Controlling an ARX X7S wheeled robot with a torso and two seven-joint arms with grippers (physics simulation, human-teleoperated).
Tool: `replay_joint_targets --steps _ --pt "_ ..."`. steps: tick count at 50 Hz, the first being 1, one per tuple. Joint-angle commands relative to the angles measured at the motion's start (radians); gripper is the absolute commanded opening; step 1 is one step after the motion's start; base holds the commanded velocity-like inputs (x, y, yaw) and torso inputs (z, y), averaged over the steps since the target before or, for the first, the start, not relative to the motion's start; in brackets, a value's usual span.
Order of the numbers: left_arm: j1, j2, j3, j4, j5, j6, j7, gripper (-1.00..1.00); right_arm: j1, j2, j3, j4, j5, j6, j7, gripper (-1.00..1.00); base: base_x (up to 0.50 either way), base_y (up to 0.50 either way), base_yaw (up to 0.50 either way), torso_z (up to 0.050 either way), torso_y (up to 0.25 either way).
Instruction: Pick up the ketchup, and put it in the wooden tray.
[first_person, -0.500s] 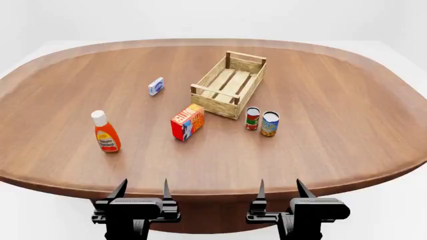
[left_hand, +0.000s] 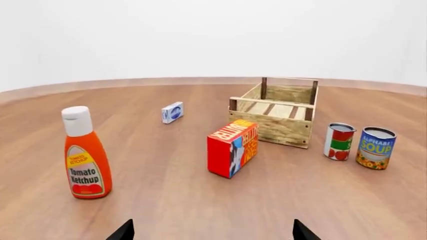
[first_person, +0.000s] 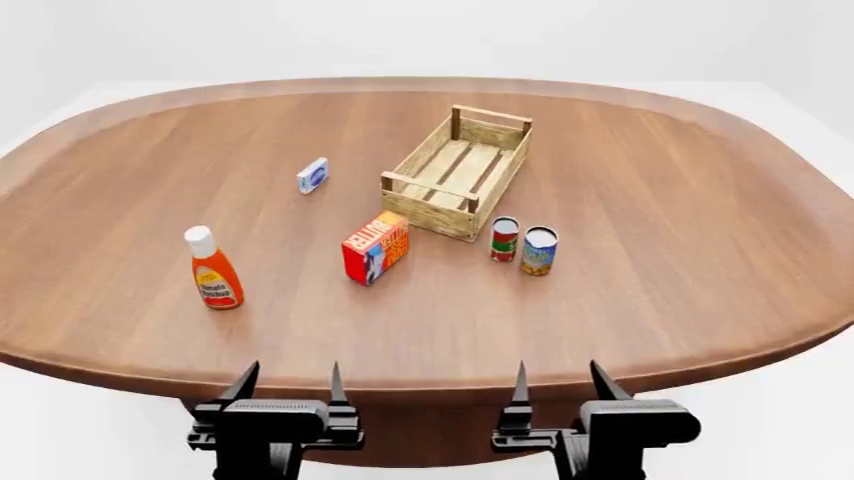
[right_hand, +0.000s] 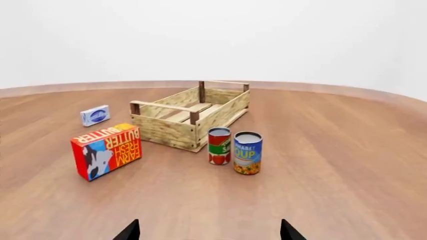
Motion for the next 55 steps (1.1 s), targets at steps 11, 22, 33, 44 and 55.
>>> replay_joint_targets --steps 11,22,33,44,55 --pt "-0.017 -0.030 0.035 -0.039 -0.033 0.014 -0.033 1.00 0.020 0.029 -0.030 0.011 0.045 0.008 0.022 1.00 0.00 -0.50 0.00 0.000 0.000" --pt "-0.018 -0.042 0.047 -0.032 -0.050 0.015 -0.046 1.00 0.026 0.038 -0.038 0.005 0.060 0.008 0.042 1.00 0.00 -0.50 0.00 0.000 0.000" --pt "-0.024 -0.053 0.063 -0.028 -0.061 0.013 -0.058 1.00 0.038 0.059 -0.049 -0.020 0.062 0.037 0.063 1.00 0.00 -0.50 0.00 0.000 0.000" --pt "-0.099 -0.078 0.076 0.077 -0.079 -0.129 -0.071 1.00 0.119 0.101 -0.069 -0.110 0.063 0.201 0.065 1.00 0.00 -0.50 0.00 0.000 0.000" --pt "-0.260 -0.109 0.078 0.124 -0.098 -0.337 -0.075 1.00 0.240 0.148 -0.086 -0.181 0.101 0.383 0.020 1.00 0.00 -0.50 0.00 0.000 0.000"
